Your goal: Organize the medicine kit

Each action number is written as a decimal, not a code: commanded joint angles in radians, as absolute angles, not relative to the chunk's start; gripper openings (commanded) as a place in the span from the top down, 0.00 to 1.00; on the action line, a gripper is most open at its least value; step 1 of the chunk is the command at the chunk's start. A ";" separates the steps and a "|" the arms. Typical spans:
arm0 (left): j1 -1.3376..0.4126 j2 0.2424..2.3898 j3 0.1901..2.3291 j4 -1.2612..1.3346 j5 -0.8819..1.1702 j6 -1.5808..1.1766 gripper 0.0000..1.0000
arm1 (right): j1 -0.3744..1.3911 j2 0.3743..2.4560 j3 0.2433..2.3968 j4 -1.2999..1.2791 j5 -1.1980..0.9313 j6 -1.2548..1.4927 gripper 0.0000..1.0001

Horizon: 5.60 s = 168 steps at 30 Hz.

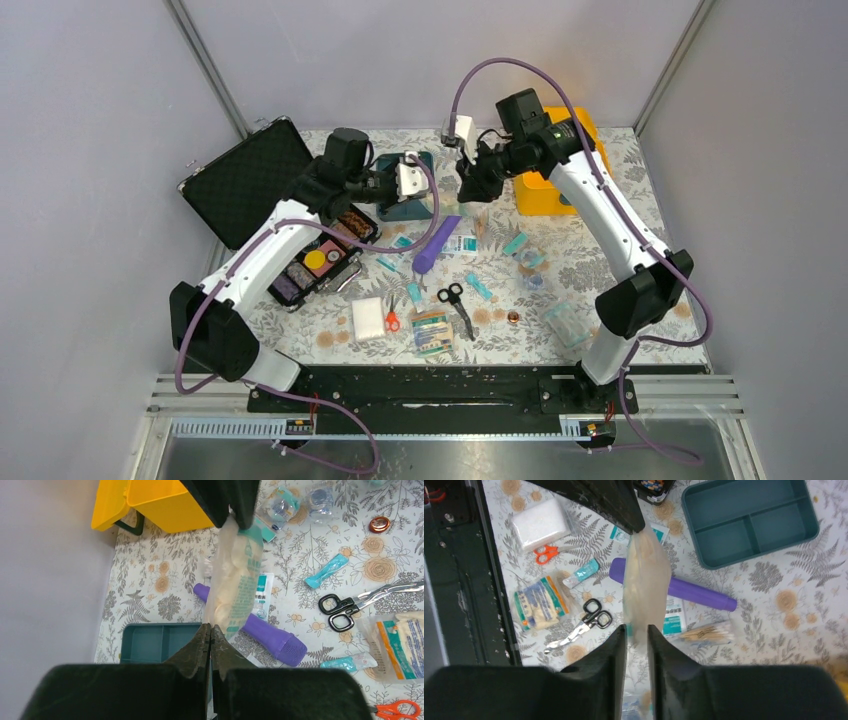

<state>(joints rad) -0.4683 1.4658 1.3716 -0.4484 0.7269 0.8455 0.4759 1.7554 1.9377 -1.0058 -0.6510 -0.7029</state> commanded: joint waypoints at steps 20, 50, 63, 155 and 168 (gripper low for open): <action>-0.429 1.444 1.417 -0.324 0.708 0.535 1.00 | 0.454 1.818 1.918 -0.867 -0.756 -0.536 0.19; -0.352 1.431 1.355 -0.216 0.470 0.122 0.27 | -0.109 1.509 1.506 -0.407 -0.402 0.269 1.00; -0.322 1.547 1.454 -0.263 0.457 0.086 0.27 | -0.158 1.829 1.688 -0.355 -0.216 0.262 1.00; -0.223 1.747 1.669 -0.446 0.384 0.156 0.28 | -0.054 2.259 1.911 -0.609 0.070 0.190 0.95; -0.218 1.756 1.682 -0.447 0.398 0.140 0.28 | -0.067 2.237 1.900 -0.594 0.201 0.143 0.96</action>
<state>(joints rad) -0.2230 1.7702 1.6581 -0.4667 0.3988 0.1490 -0.0597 2.2604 1.8790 -0.5934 0.1394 0.1749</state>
